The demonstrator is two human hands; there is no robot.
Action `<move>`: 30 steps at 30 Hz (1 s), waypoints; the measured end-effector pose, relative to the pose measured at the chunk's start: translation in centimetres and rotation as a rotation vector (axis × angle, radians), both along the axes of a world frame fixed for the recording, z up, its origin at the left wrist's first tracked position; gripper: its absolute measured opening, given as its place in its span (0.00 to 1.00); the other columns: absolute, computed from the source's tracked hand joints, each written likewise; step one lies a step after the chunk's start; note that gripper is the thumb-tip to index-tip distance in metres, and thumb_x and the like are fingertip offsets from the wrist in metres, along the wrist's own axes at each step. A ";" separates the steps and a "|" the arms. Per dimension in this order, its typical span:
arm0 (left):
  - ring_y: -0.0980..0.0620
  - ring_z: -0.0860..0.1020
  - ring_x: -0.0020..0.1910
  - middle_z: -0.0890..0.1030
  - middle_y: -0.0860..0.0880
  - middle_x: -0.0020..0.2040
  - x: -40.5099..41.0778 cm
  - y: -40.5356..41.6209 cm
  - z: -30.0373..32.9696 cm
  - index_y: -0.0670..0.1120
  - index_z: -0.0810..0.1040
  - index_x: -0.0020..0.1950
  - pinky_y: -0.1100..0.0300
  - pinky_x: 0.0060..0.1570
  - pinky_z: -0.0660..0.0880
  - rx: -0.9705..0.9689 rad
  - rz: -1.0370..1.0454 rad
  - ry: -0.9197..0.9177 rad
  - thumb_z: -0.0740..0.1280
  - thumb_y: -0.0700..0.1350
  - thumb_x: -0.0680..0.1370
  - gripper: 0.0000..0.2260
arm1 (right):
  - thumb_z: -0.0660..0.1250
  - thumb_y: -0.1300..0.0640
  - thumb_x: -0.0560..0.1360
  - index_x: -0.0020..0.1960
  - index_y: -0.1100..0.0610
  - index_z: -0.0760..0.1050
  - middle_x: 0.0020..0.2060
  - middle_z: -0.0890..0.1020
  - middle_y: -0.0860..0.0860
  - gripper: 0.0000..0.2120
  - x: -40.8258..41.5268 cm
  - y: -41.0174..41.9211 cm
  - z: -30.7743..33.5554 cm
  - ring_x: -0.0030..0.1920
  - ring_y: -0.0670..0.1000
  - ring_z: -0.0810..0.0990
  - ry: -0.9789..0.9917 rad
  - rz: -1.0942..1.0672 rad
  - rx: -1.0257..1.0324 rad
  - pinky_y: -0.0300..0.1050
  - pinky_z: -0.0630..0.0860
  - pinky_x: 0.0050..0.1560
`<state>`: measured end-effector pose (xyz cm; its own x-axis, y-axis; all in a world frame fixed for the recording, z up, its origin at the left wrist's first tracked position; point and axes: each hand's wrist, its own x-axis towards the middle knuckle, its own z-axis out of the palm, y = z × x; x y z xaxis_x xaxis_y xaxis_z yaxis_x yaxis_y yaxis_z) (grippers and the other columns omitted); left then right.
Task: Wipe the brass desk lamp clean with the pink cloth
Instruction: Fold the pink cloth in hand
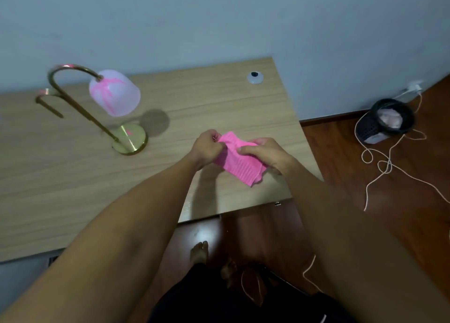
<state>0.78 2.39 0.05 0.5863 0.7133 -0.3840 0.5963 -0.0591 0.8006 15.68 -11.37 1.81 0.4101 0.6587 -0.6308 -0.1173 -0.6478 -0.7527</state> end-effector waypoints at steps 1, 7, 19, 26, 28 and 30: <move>0.47 0.77 0.41 0.81 0.45 0.42 -0.3 0.3 1.2 0.48 0.75 0.42 0.53 0.42 0.75 0.017 0.004 -0.014 0.67 0.42 0.71 0.03 | 0.79 0.56 0.72 0.59 0.60 0.80 0.46 0.88 0.55 0.19 -0.3 0.5 0.9 0.43 0.53 0.88 0.011 0.014 0.005 0.47 0.85 0.41; 0.43 0.83 0.44 0.85 0.42 0.45 -2.8 3.4 6.2 0.45 0.78 0.49 0.50 0.44 0.81 0.148 0.065 -0.048 0.65 0.40 0.76 0.04 | 0.74 0.60 0.75 0.65 0.60 0.73 0.51 0.85 0.58 0.20 -2.4 4.5 6.2 0.47 0.57 0.87 0.008 0.100 0.030 0.54 0.86 0.47; 0.53 0.81 0.48 0.82 0.52 0.55 -12.2 10.8 17.2 0.49 0.80 0.59 0.58 0.54 0.77 0.839 0.186 -0.198 0.64 0.47 0.80 0.10 | 0.67 0.57 0.80 0.53 0.51 0.84 0.45 0.88 0.58 0.07 -9.2 11.8 13.2 0.40 0.60 0.88 -0.133 0.009 0.166 0.58 0.84 0.32; 0.48 0.78 0.60 0.81 0.49 0.61 -20.9 17.5 18.5 0.47 0.77 0.66 0.48 0.61 0.76 0.970 0.140 -0.160 0.64 0.47 0.80 0.16 | 0.58 0.68 0.79 0.44 0.55 0.78 0.34 0.80 0.52 0.14 -15.6 16.8 14.3 0.31 0.49 0.79 -0.213 -0.224 0.390 0.34 0.72 0.25; 0.47 0.78 0.62 0.81 0.48 0.63 -22.6 18.8 18.2 0.46 0.77 0.68 0.48 0.63 0.75 0.951 0.127 -0.137 0.64 0.48 0.80 0.17 | 0.58 0.68 0.79 0.47 0.57 0.78 0.35 0.79 0.53 0.12 -17.4 18.1 14.3 0.31 0.52 0.78 -0.217 -0.267 0.444 0.36 0.72 0.24; 0.46 0.78 0.63 0.81 0.48 0.64 -24.0 20.0 17.6 0.46 0.76 0.69 0.47 0.65 0.74 0.927 0.106 -0.110 0.64 0.50 0.80 0.19 | 0.58 0.67 0.79 0.47 0.59 0.78 0.34 0.78 0.55 0.11 -19.1 19.2 14.2 0.32 0.54 0.78 -0.225 -0.307 0.485 0.37 0.71 0.23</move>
<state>-23.19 22.34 17.68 0.4999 0.7584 0.4183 0.5587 -0.6514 0.5134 -3.44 7.84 15.97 0.7148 0.6795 -0.1652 -0.0487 -0.1873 -0.9811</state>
